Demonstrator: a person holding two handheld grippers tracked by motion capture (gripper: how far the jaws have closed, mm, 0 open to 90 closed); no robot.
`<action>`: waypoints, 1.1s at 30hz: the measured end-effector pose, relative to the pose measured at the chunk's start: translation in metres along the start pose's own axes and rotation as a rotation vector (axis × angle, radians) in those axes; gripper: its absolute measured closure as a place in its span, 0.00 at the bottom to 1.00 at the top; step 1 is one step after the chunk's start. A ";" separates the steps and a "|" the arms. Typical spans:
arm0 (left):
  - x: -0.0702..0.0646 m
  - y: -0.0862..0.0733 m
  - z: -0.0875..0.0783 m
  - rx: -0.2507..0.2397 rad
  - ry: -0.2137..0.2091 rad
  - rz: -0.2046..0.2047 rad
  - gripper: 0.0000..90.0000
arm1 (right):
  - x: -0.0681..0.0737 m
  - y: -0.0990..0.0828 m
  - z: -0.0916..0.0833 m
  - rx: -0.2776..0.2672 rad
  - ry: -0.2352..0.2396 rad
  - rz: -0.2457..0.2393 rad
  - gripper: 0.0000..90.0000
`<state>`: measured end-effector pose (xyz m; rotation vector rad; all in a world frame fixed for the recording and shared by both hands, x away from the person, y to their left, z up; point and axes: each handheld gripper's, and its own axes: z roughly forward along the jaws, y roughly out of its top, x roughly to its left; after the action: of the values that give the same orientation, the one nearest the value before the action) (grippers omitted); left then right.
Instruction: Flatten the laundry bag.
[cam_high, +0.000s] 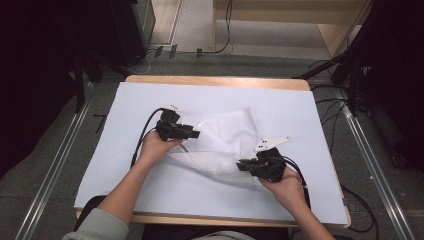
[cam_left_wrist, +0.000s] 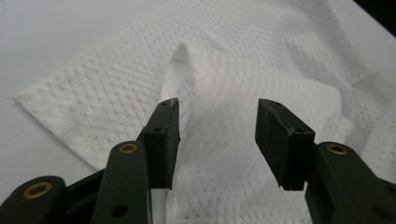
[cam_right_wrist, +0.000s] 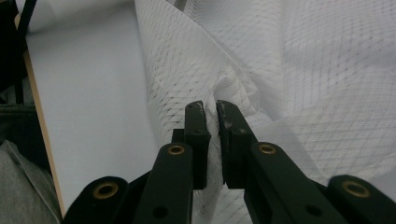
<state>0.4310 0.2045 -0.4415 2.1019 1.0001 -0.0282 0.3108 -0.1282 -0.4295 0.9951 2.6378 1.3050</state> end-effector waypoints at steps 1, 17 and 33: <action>-0.001 0.001 0.005 0.029 -0.011 0.013 0.66 | -0.001 -0.001 0.000 -0.001 0.002 0.003 0.94; -0.021 0.002 -0.005 0.060 -0.007 0.078 0.99 | -0.023 0.005 -0.039 -0.137 -0.105 0.029 0.65; -0.023 -0.007 -0.018 0.046 -0.005 0.068 0.99 | -0.120 0.027 0.018 -0.066 -0.271 0.189 0.59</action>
<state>0.4053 0.2047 -0.4263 2.1756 0.9322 -0.0224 0.4255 -0.1703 -0.4502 1.3324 2.3333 1.1814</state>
